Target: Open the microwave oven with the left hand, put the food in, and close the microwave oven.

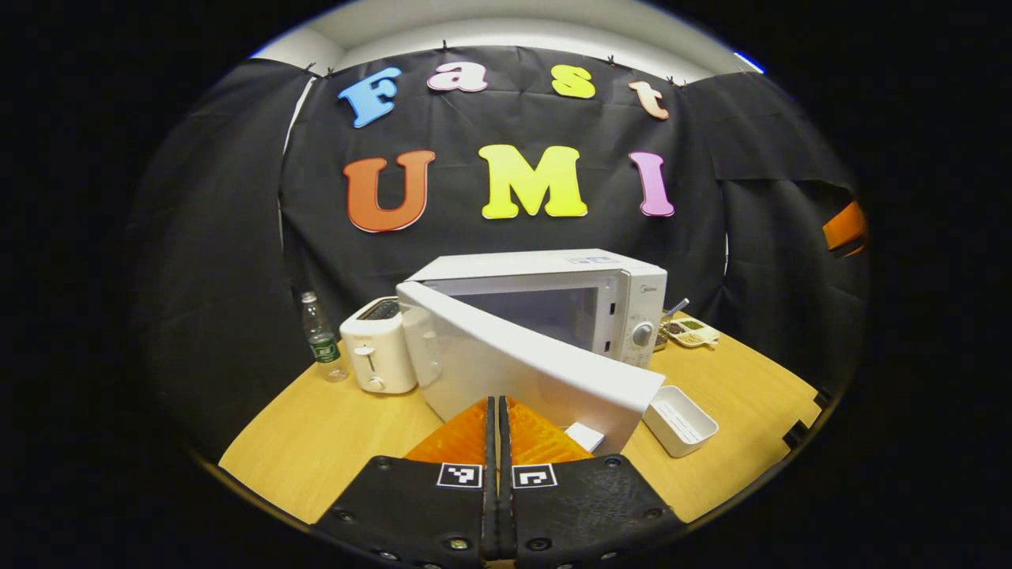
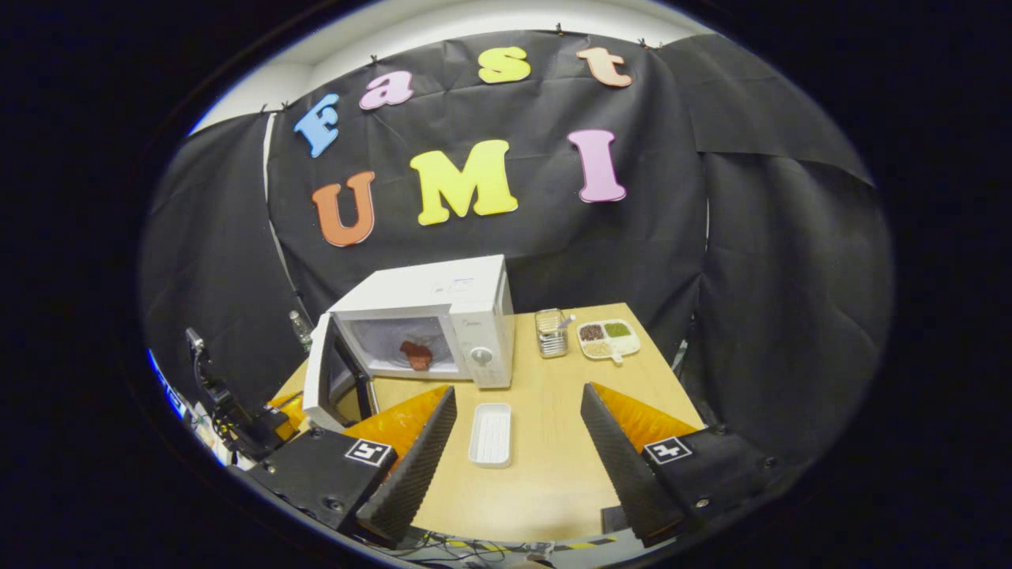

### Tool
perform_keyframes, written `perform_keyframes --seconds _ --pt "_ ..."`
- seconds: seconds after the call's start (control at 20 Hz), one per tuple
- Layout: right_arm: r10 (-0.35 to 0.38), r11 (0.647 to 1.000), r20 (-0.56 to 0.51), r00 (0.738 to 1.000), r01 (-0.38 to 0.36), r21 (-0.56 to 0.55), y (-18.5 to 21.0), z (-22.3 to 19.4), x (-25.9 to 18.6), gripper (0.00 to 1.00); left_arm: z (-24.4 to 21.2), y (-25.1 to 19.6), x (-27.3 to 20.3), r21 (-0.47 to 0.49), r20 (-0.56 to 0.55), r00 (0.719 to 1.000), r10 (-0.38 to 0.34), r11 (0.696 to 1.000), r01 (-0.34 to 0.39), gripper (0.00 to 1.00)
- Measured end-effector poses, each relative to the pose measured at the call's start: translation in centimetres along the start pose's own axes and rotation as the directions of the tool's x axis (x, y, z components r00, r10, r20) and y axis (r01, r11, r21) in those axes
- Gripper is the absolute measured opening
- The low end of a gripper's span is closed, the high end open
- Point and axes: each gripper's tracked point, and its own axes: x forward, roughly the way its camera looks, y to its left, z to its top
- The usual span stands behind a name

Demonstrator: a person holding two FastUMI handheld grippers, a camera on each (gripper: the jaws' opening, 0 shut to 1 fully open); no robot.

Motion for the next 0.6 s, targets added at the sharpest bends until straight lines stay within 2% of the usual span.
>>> perform_keyframes --seconds 0.05,0.15,0.2,0.25,0.35,0.4,0.45,0.6 --pt "-0.003 1.0 -0.003 1.0 0.003 -0.003 -1.1 0.3 0.8 1.0 0.1 -1.3 0.9 0.01 -0.002 1.0 -0.011 1.0 0.011 0.0" --pt "-0.002 1.0 -0.006 1.0 0.002 -0.001 -3.0 1.0 2.3 1.0 0.3 -3.3 2.7 0.022 -0.01 1.0 -0.026 0.999 0.026 0.0" --pt "0.0 1.0 -0.007 1.0 0.0 0.003 -3.8 1.5 2.9 0.91 0.4 -4.2 3.5 0.024 -0.013 0.999 -0.032 0.999 0.033 0.0" --pt "-0.001 1.0 -0.005 1.0 0.001 0.005 -4.6 1.9 3.5 1.0 0.6 -5.1 4.4 0.03 -0.014 0.999 -0.039 0.999 0.039 0.0" --pt "-0.001 1.0 -0.005 1.0 0.001 -0.003 -5.8 2.4 4.4 1.0 0.9 -6.6 6.2 0.038 -0.015 0.999 -0.05 0.998 0.051 0.0" --pt "0.0 1.0 -0.011 1.0 0.0 -0.007 -6.5 2.4 4.9 0.9 1.2 -7.2 7.1 0.04 -0.013 0.999 -0.053 0.998 0.053 0.0" --pt "0.001 1.0 -0.014 1.0 -0.001 -0.008 -6.9 2.5 5.3 1.0 1.4 -7.8 8.0 0.042 -0.017 0.998 -0.058 0.997 0.059 0.0" --pt "0.001 1.0 -0.023 1.0 -0.001 -0.007 -8.3 2.7 6.5 1.0 1.9 -8.9 10.2 0.04 -0.023 0.998 -0.064 0.997 0.064 0.0"
